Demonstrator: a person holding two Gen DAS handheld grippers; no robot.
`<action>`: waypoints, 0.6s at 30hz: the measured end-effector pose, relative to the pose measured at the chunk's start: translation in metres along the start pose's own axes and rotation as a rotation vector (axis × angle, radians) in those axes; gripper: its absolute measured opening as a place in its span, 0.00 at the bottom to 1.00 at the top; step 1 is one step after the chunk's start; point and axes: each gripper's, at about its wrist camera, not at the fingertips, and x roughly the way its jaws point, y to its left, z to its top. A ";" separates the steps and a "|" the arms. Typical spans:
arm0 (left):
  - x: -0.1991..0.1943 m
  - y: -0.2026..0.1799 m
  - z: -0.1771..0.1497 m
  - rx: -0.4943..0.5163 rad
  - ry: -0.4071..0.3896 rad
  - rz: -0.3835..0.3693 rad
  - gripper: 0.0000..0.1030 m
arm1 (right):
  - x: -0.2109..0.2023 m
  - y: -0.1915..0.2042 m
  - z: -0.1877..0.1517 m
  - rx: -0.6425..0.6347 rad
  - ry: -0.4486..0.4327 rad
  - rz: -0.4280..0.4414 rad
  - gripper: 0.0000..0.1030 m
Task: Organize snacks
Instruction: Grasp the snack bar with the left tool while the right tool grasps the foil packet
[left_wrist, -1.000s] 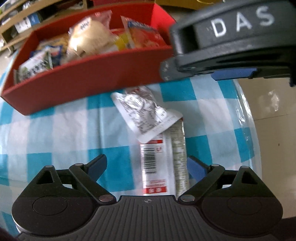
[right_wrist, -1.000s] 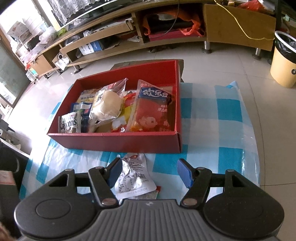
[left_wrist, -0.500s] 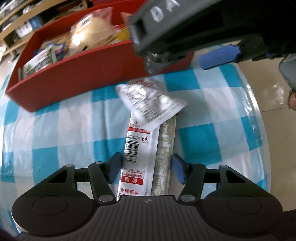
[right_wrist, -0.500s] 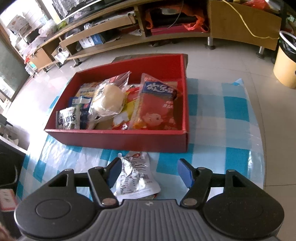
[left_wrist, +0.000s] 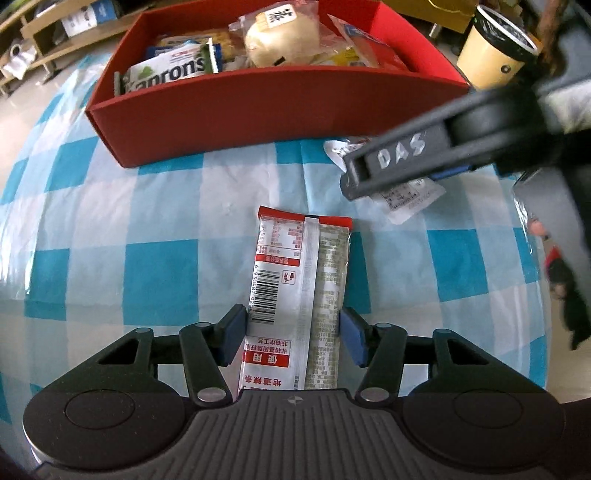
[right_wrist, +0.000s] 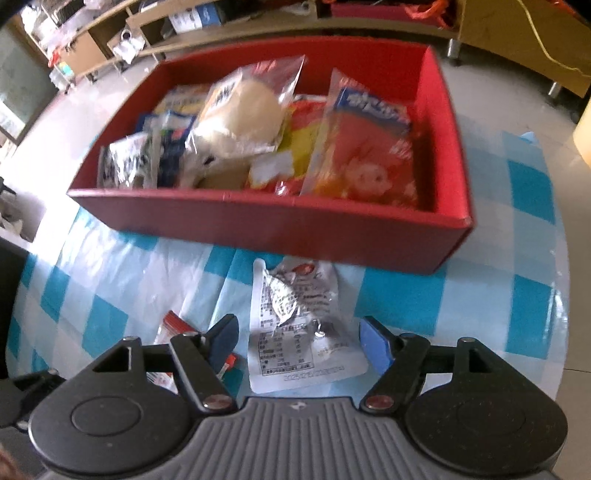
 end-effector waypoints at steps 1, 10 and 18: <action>0.000 0.002 0.001 -0.002 0.000 0.004 0.62 | 0.001 0.002 0.001 -0.010 -0.011 -0.001 0.75; 0.003 0.005 0.009 -0.005 0.011 0.008 0.64 | -0.003 0.020 -0.024 -0.143 -0.021 -0.062 0.58; -0.005 0.012 0.002 -0.012 0.004 0.002 0.62 | -0.026 0.010 -0.060 -0.085 -0.030 -0.031 0.51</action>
